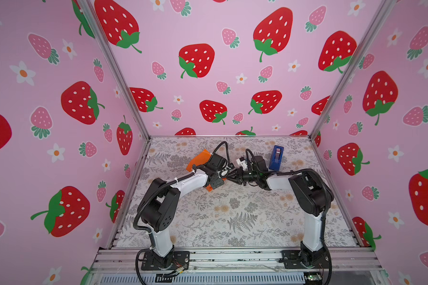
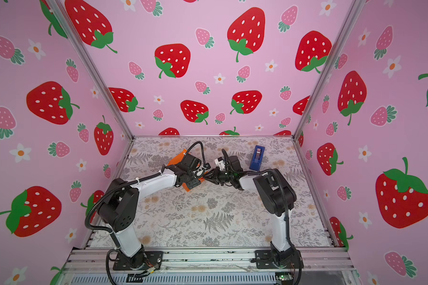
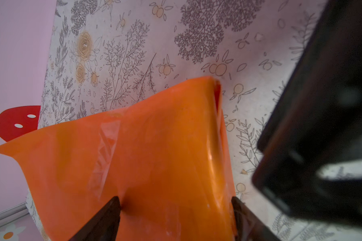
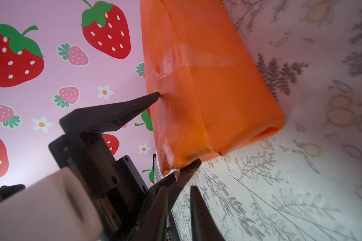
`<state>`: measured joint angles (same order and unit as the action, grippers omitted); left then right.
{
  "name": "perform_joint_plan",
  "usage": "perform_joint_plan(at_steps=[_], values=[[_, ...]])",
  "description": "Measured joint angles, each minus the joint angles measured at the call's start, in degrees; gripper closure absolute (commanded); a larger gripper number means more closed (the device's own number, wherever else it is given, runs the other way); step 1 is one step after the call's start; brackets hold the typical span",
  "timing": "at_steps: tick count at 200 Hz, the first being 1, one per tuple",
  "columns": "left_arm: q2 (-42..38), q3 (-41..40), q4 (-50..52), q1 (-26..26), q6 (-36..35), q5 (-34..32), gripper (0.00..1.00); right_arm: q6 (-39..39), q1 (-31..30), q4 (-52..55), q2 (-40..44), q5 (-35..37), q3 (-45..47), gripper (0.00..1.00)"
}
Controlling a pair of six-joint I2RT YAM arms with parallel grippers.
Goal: Wrap a gift box in wrapping paper
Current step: Stick the wrapping paper to the gift box.
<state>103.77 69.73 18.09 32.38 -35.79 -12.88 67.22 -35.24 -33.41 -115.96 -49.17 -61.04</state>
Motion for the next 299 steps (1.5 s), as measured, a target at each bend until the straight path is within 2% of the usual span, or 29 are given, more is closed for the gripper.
perform_joint_plan(at_steps=[50, 80, 91, 112, 122, 134, 168, 219, 299], values=[[-0.22, -0.02, 0.28, -0.57, 0.02, 0.55, 0.20, 0.76, -1.92, -1.22, -4.79, -1.14, -2.71, 0.68], [-0.24, -0.04, 0.42, -0.68, 0.02, 0.55, 0.20, 2.10, -2.12, -2.97, -4.87, -1.49, -2.51, 0.78], [-0.24, -0.04, 0.44, -0.70, 0.04, 0.55, 0.20, 2.36, -2.12, -3.65, -4.87, -1.66, -2.34, 0.79], [-0.24, -0.04, 0.42, -0.79, 0.02, 0.57, 0.20, 2.14, -2.14, -3.28, -4.87, -1.57, -2.21, 0.67], [-0.24, -0.04, 0.44, -0.85, 0.04, 0.68, 0.21, 1.46, -2.14, -2.67, -4.83, -1.22, -2.16, 0.66], [-0.24, -0.04, 0.44, -0.94, 0.02, 0.81, 0.22, 0.07, -2.10, -0.96, -4.83, 0.02, -2.12, 0.67], [-0.50, -0.04, 0.48, -1.05, 0.04, 1.11, 0.25, -2.34, -2.10, 1.70, -4.83, 1.99, -2.05, 0.84], [-0.61, -0.04, 0.94, -1.05, 0.04, 1.57, 0.26, 0.74, -2.10, -4.59, -5.20, 0.92, -1.97, 0.81], [-1.20, -0.04, 1.55, -1.22, 0.07, 3.37, 0.23, 3.15, -2.69, -7.52, -11.06, 0.17, -3.76, 0.90]])
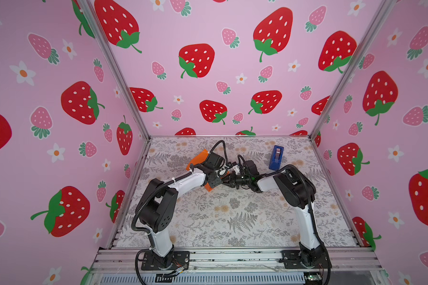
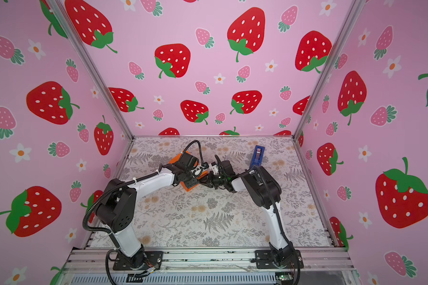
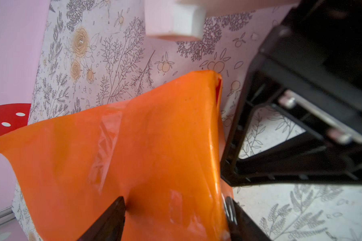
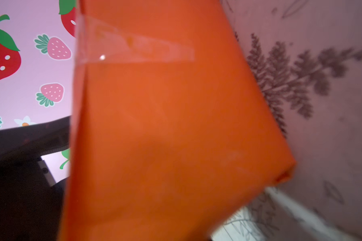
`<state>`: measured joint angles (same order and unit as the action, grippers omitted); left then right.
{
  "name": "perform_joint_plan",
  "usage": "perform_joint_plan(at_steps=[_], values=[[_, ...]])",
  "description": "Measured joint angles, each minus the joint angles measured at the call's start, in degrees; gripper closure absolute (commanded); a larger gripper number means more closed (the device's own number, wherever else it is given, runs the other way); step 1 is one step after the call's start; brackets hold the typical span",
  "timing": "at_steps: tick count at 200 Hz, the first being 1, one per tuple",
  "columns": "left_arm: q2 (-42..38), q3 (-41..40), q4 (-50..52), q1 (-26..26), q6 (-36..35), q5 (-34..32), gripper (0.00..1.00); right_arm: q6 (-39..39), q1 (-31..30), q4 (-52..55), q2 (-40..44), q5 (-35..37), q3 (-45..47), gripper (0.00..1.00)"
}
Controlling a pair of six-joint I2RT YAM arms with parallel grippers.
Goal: Wrap a gift box in wrapping paper
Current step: Stick the wrapping paper to the gift box.
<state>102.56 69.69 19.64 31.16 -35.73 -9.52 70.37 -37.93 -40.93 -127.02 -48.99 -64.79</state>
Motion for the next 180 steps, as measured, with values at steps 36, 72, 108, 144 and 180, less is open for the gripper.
perform_joint_plan(at_steps=[36, 72, 108, 144, 180], values=[[-2.32, -0.04, 1.01, -0.04, 0.17, 1.53, 0.23, -0.09, -0.07, 0.31, 0.00, 0.37, -0.85, 0.92], [-8.44, -1.01, 1.53, -0.50, 1.27, 1.53, 0.23, -0.13, -0.07, 0.59, 0.00, 0.52, -0.85, 0.94], [-12.87, -1.64, 1.75, -2.97, 3.15, 2.29, 0.24, -0.20, -0.07, 1.27, 0.48, 0.66, -0.44, 0.95], [-11.82, -1.62, 3.08, -4.90, 4.74, 3.23, 0.27, -1.22, -0.07, 2.32, 3.74, 1.09, 2.71, 0.95], [-9.16, -1.46, 4.66, -4.90, 5.88, 4.92, 0.28, -1.14, -0.20, 1.99, 6.43, 0.85, 3.54, 0.95]])
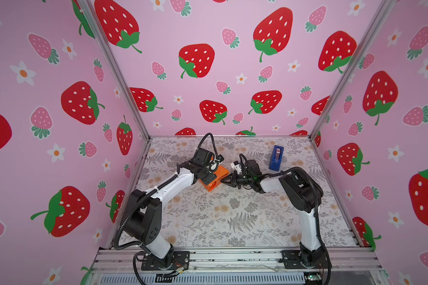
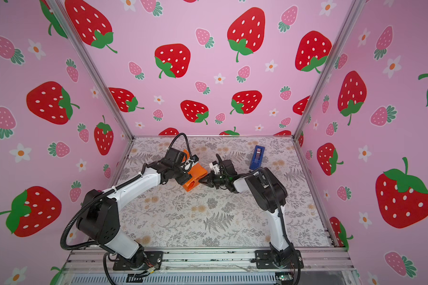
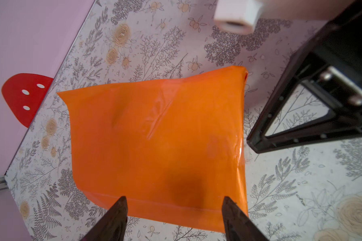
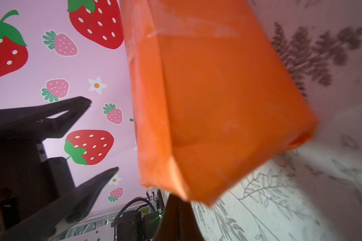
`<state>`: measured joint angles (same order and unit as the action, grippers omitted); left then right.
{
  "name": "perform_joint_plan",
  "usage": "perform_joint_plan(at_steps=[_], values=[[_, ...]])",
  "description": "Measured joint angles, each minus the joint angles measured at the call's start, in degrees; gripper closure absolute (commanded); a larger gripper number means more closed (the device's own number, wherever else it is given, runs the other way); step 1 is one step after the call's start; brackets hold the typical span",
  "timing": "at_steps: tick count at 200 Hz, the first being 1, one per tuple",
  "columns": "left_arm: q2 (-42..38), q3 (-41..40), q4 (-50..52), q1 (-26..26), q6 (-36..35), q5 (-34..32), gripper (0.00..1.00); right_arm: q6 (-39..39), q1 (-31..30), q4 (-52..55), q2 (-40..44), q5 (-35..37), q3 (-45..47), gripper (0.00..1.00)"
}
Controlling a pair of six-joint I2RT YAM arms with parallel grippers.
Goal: Wrap a gift box in wrapping paper
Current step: Stick the wrapping paper to the gift box, then adjust the gift box at the center of the board.
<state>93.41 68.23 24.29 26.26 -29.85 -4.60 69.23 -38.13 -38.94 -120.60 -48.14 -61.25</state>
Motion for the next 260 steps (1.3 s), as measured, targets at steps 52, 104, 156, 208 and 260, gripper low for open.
perform_joint_plan(at_steps=[52, 104, 156, 208, 260], values=[[0.85, 0.63, 0.28, 0.00, 0.44, 0.79, 0.29, 1.44, -0.63, -1.86, -1.11, -0.50, -2.05, 0.96], [0.81, 0.66, 0.31, -0.02, 1.22, 0.70, 0.27, 0.20, -1.03, 1.01, -3.58, -0.35, -3.48, 0.96], [-1.11, 0.66, 0.37, -3.74, 12.22, -0.61, 0.22, -7.04, 1.05, 10.60, 2.34, 0.15, -2.49, 0.85], [-5.49, 1.70, 1.62, -19.17, 37.42, 6.91, 0.16, -25.14, 7.48, 29.79, 3.26, 1.81, -18.73, 0.51], [-1.46, -2.97, -3.93, -24.11, 52.70, 20.65, 0.16, -34.67, 7.74, 41.07, -10.84, 1.27, -39.78, 0.49]])
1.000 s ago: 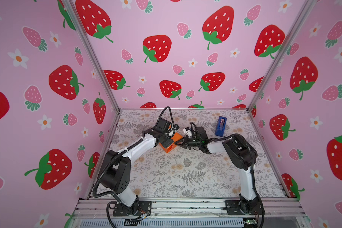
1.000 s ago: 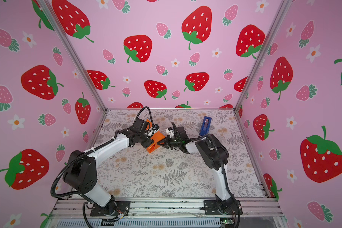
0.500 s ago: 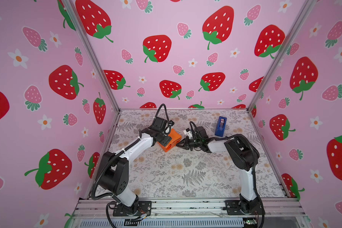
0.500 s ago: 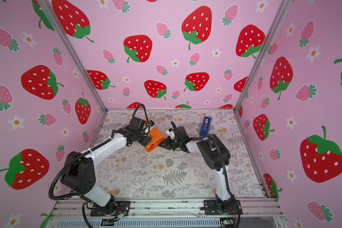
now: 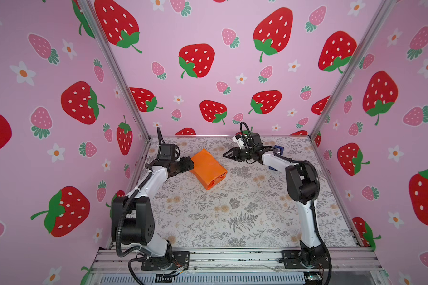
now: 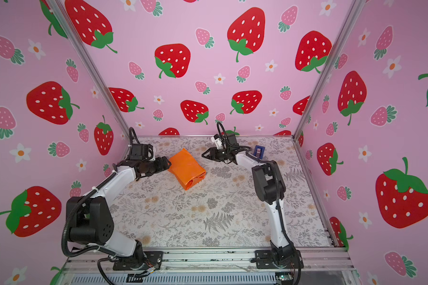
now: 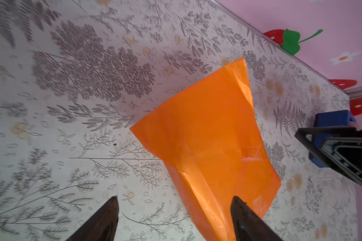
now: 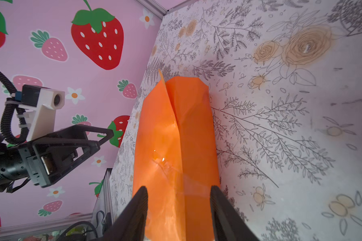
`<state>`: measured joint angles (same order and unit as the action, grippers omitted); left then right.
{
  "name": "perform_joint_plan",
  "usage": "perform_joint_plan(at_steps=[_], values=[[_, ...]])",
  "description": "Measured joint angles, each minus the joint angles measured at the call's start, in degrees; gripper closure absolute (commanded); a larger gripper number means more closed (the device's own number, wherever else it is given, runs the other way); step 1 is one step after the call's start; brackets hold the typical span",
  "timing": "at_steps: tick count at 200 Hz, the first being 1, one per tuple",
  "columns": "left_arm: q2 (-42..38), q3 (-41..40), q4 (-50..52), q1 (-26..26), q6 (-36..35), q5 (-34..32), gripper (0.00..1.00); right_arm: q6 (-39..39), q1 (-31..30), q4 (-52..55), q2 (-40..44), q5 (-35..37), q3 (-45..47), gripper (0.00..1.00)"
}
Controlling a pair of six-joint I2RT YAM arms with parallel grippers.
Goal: Wrap a gift box in wrapping paper
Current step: Adjust the gift box at the center of the board.
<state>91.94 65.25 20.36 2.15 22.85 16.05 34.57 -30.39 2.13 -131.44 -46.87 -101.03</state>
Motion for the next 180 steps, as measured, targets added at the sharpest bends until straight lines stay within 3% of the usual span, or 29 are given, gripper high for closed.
perform_joint_plan(at_steps=[50, 109, 128, 149, 180], values=[[10.47, 0.17, -3.26, 0.20, 3.76, 8.13, 0.22, -1.20, -3.50, 4.20, -3.19, -1.49, 1.44, 0.61], [12.85, 5.20, -1.09, 1.73, -0.31, 13.84, 0.27, 4.90, -9.55, -2.64, 11.02, -1.55, 25.46, 0.62], [13.60, 8.17, 2.23, 2.93, -3.37, 15.13, 0.24, 7.52, -10.62, -4.68, 16.22, -0.26, 30.86, 0.56], [13.33, 10.36, 5.75, 3.82, -6.67, 14.82, 0.23, 8.90, -8.74, -4.81, 20.98, 2.45, 33.94, 0.51], [14.51, 12.87, 11.13, 4.52, -11.76, 14.56, 0.26, 5.46, -2.75, -2.84, 22.05, 4.44, 30.03, 0.49]])
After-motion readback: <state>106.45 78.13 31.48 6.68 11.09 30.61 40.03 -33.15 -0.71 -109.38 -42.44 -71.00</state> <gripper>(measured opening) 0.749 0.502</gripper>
